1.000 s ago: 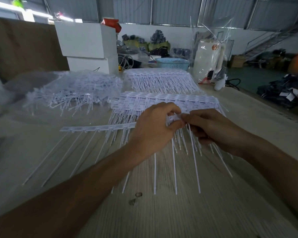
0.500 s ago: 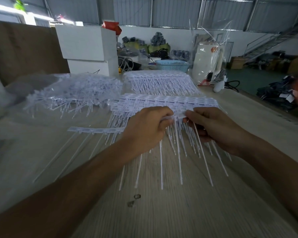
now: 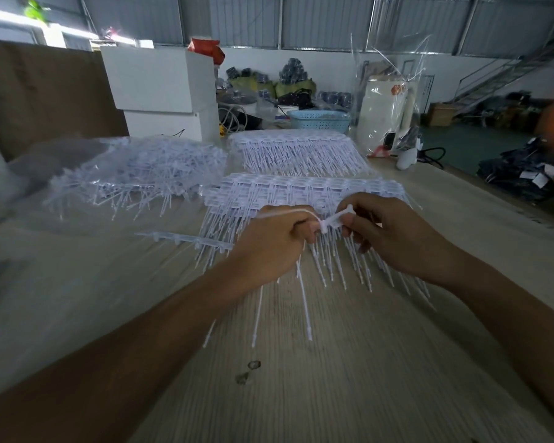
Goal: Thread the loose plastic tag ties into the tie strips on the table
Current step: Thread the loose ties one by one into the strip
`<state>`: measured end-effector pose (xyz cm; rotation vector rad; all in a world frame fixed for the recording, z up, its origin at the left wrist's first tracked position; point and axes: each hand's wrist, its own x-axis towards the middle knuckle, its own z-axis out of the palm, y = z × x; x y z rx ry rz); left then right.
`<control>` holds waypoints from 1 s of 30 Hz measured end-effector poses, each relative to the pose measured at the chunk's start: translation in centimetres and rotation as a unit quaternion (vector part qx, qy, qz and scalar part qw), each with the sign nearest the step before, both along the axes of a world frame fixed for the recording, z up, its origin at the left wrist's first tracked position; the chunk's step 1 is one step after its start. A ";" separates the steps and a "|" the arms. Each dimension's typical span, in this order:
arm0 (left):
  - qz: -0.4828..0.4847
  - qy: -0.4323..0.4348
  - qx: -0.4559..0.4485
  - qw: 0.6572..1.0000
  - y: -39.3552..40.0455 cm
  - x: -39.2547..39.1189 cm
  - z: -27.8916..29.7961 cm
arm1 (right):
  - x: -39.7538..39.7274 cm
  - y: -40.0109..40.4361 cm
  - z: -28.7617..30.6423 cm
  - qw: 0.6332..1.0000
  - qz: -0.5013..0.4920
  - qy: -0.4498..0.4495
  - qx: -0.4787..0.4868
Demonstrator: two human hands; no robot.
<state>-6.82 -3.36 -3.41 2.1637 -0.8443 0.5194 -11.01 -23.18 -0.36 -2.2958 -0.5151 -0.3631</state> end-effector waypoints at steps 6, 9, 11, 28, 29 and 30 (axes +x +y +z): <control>-0.003 0.025 -0.012 1.000 0.1 -0.1 0.3 | 0.6 -0.7 -0.4 0.999 -0.020 -0.013 0.025; -0.003 0.016 0.001 1.000 -0.1 -0.5 0.3 | 0.9 -1.2 -0.5 0.999 -0.019 -0.029 -0.021; -0.009 0.014 -0.003 1.000 -0.1 -0.6 0.3 | 1.0 -1.4 -0.7 1.000 -0.016 -0.018 -0.011; -0.060 -0.031 0.007 0.998 -0.4 -1.0 0.2 | 1.7 -2.5 -0.3 0.990 -0.132 -0.014 -0.042; -0.060 -0.032 0.002 0.998 -0.5 -1.1 0.2 | 1.5 -2.4 -0.3 0.992 -0.128 0.007 0.012; -0.058 -0.031 -0.006 0.998 -0.5 -1.1 0.2 | 1.3 -2.1 -0.2 0.990 -0.116 0.040 0.065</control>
